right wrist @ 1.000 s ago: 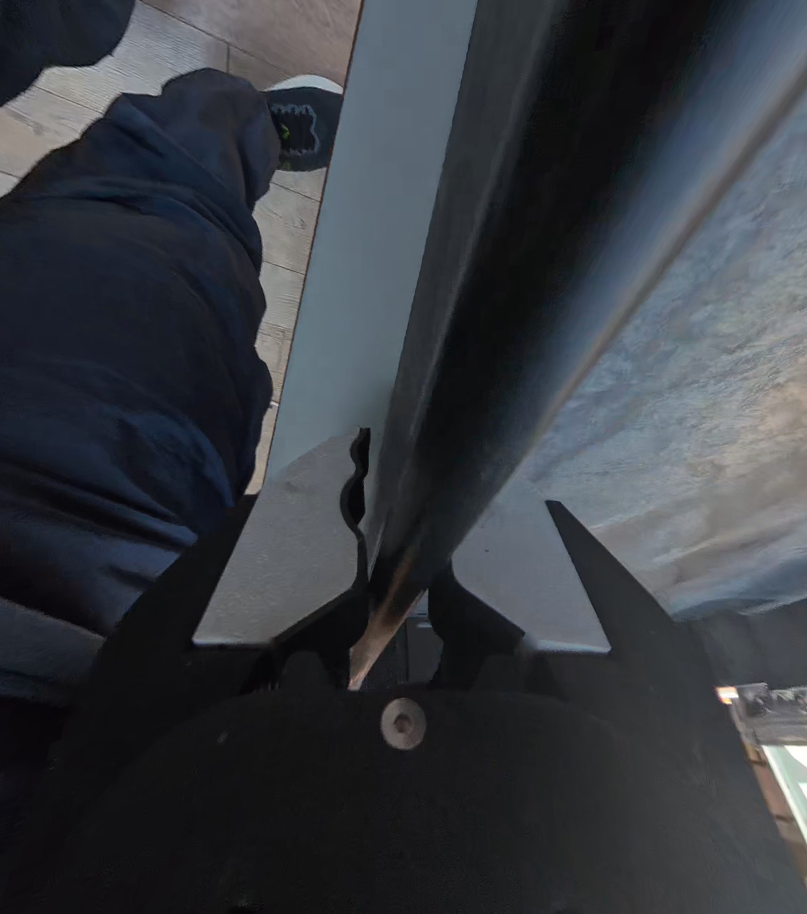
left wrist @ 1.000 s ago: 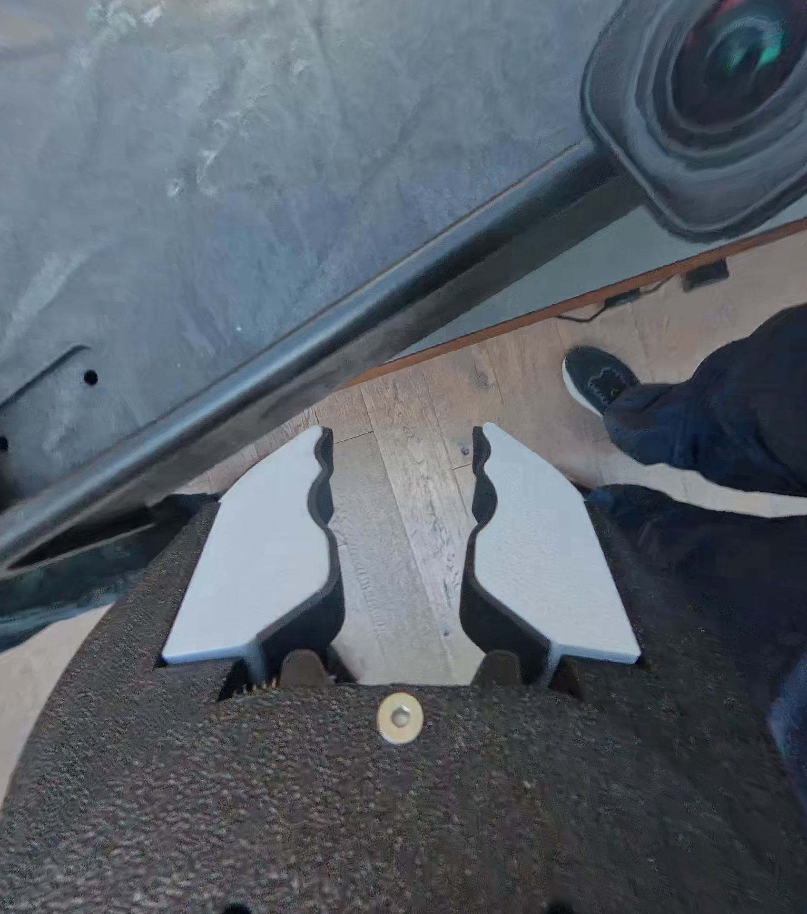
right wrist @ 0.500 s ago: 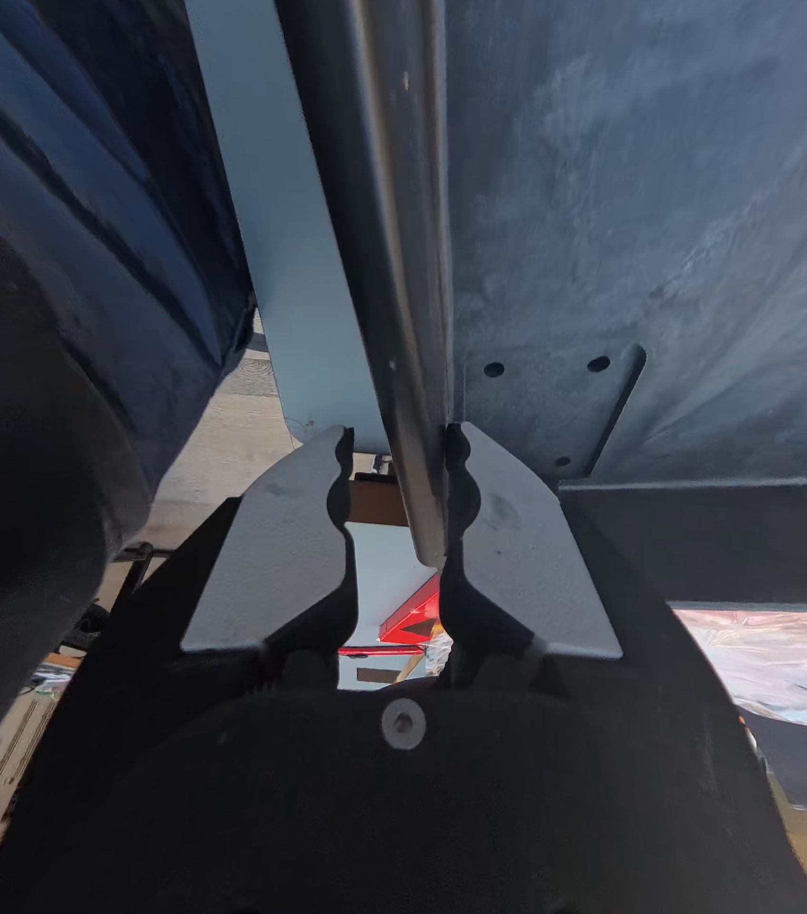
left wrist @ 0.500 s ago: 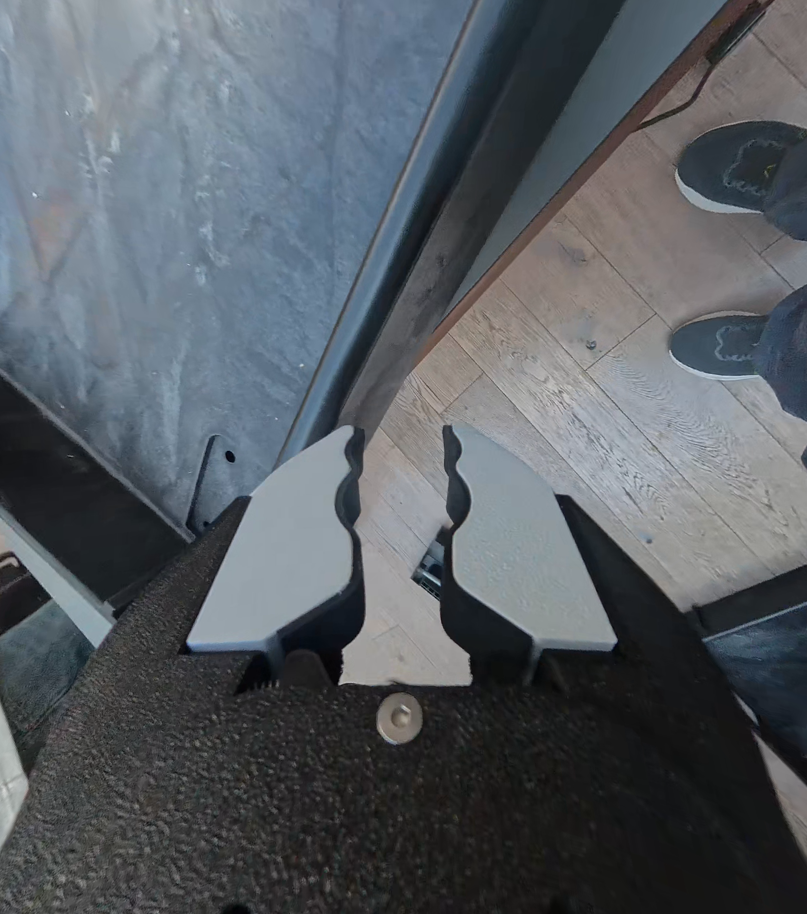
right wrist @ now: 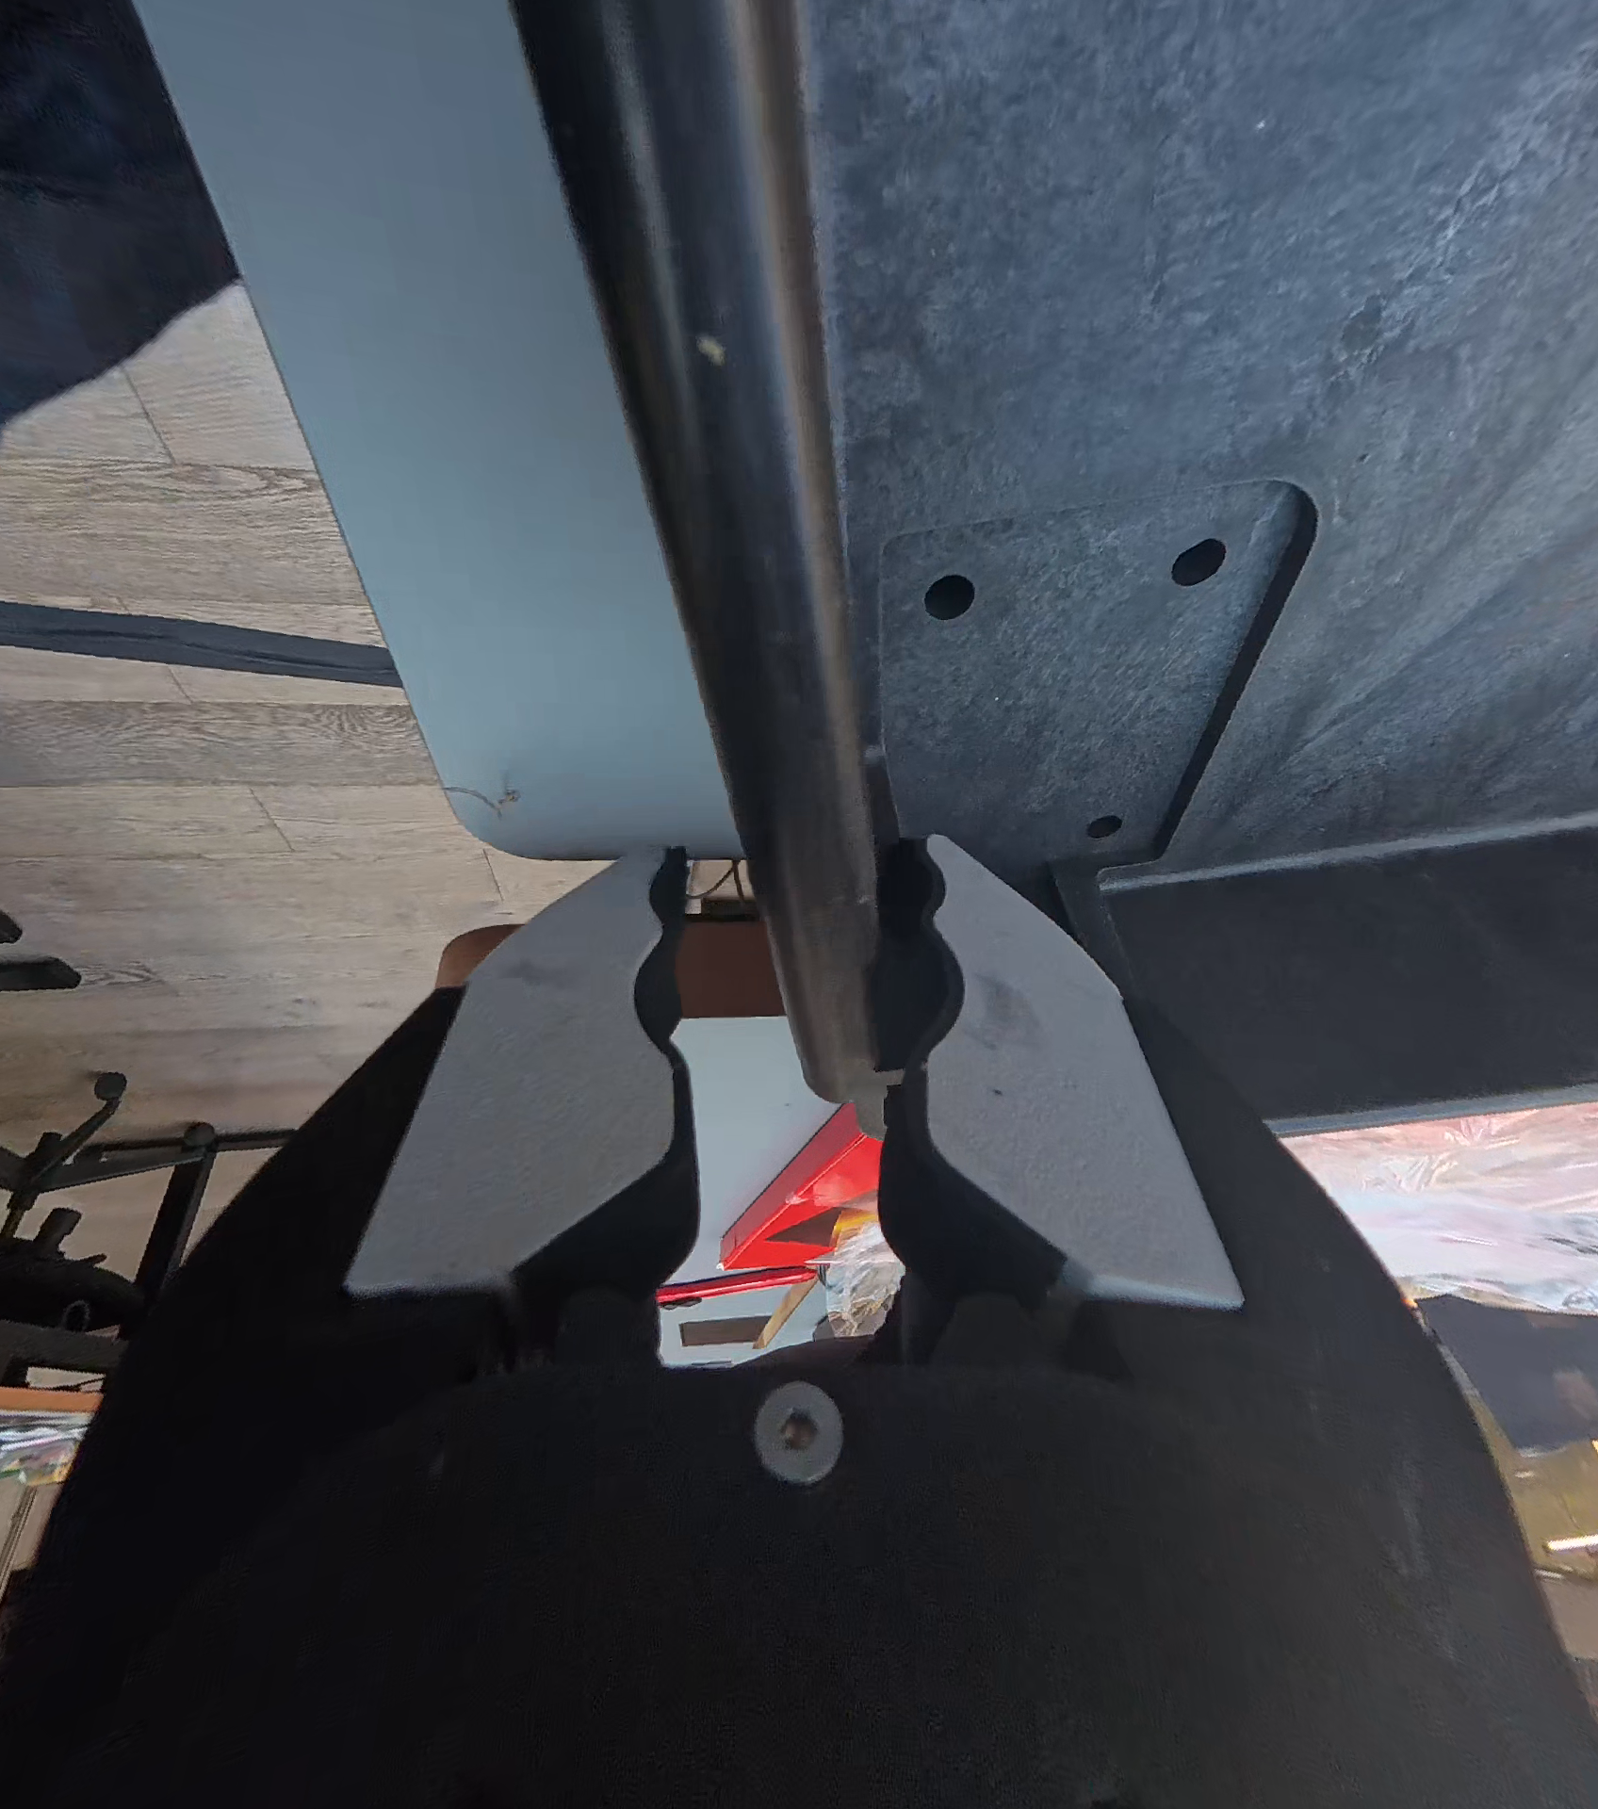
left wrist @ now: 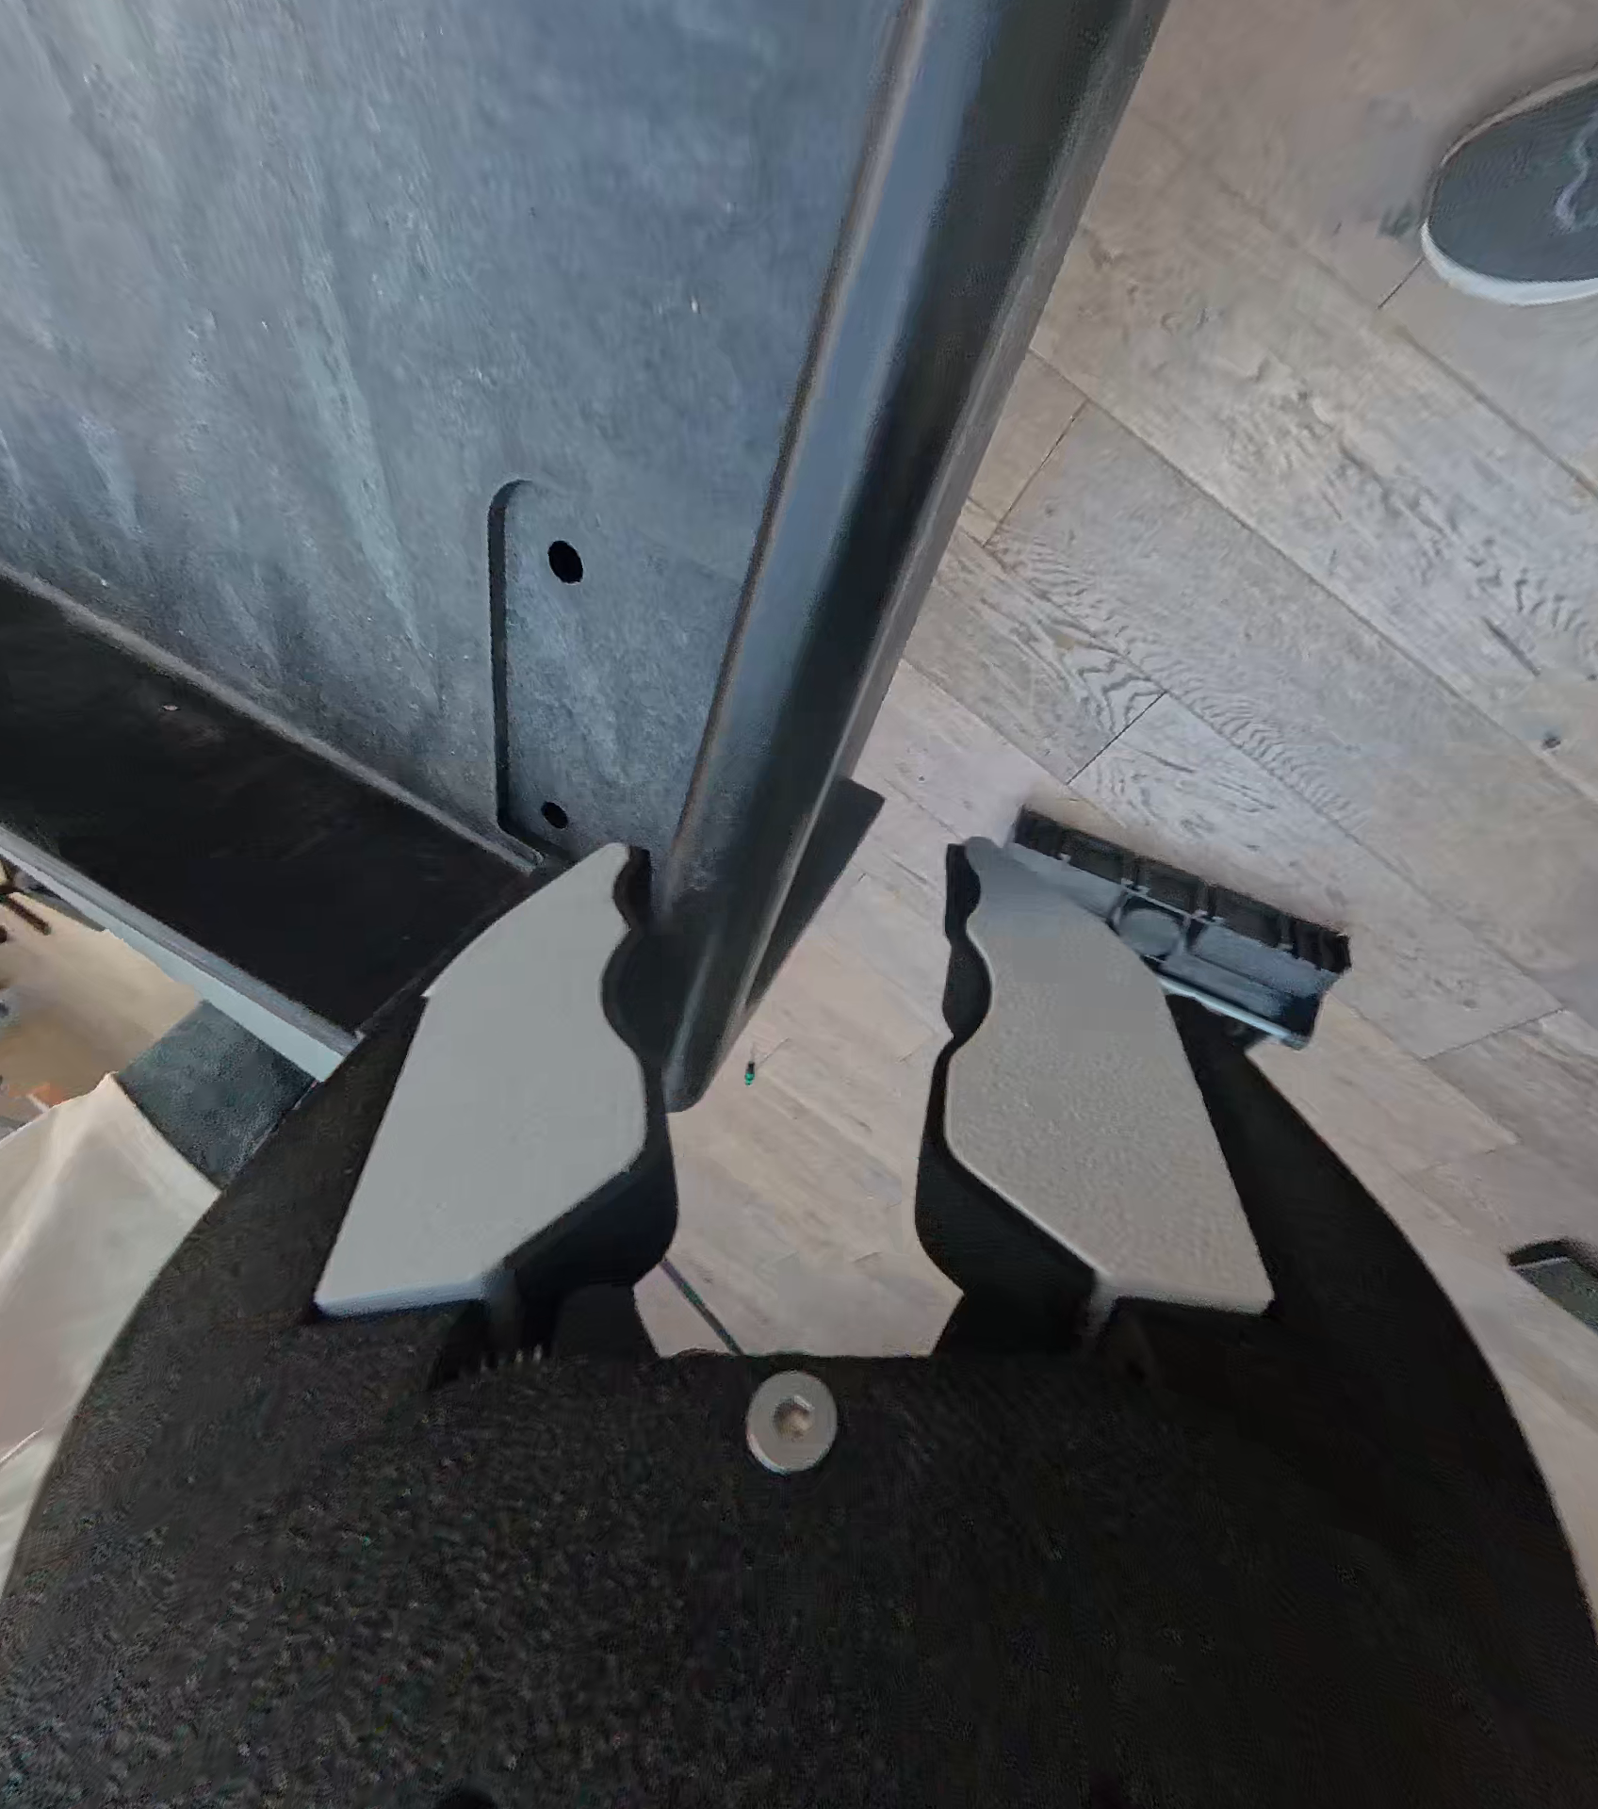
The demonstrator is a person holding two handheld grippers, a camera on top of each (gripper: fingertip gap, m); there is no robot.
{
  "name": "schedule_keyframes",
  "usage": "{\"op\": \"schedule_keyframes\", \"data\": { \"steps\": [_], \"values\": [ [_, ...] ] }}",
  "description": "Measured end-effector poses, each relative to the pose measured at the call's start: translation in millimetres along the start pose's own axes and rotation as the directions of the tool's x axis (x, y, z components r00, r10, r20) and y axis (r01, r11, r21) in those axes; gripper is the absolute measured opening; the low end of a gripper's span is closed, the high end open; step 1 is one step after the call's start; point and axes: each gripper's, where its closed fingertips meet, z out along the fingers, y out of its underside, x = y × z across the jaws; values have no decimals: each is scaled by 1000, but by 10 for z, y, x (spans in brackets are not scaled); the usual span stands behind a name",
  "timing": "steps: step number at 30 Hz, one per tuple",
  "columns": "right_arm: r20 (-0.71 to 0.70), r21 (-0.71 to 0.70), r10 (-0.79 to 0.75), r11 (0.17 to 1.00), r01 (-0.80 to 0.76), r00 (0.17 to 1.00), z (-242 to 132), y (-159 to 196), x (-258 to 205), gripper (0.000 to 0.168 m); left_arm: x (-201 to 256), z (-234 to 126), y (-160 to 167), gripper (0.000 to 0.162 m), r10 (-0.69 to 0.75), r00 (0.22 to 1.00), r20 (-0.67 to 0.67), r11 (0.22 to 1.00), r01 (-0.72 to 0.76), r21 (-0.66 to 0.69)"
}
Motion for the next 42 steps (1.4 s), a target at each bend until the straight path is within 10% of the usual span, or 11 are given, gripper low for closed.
{"op": "schedule_keyframes", "data": {
  "steps": [3,20,42],
  "values": [
    [-57,-52,-13,999,10,998,88,29,65,42,-149,54,-37,30,47,997,57,998,-49,30],
    [-49,-70,-136,989,133,989,228,56,24,30,-25,175,38,24,252,958,-138,964,-262,-54],
    [378,69,-186,982,173,907,-1920,821,-113,19,-849,-2022,321,16,389,692,-608,902,-419,99]
  ]
}}
